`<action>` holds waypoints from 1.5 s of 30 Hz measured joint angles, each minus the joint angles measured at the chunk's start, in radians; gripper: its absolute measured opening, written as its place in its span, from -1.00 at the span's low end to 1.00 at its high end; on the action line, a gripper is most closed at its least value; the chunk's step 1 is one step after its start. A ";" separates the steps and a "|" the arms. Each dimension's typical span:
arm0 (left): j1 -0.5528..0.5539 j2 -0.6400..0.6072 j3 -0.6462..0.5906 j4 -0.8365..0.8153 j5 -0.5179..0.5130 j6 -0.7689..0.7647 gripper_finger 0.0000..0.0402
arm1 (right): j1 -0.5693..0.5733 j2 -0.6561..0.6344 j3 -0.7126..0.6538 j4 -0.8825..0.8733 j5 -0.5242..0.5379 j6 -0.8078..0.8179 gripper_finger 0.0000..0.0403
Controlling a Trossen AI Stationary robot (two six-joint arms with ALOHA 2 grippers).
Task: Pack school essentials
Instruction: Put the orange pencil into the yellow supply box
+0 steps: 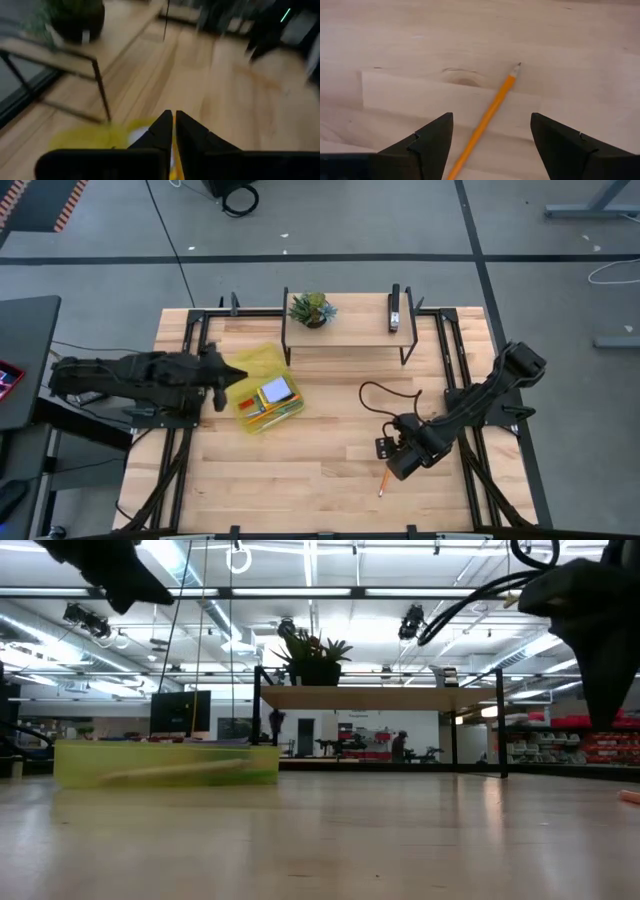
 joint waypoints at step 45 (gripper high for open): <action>-0.002 -0.535 -0.447 0.421 0.226 -0.317 -0.98 | -0.002 0.194 0.004 0.102 -0.055 0.109 -0.35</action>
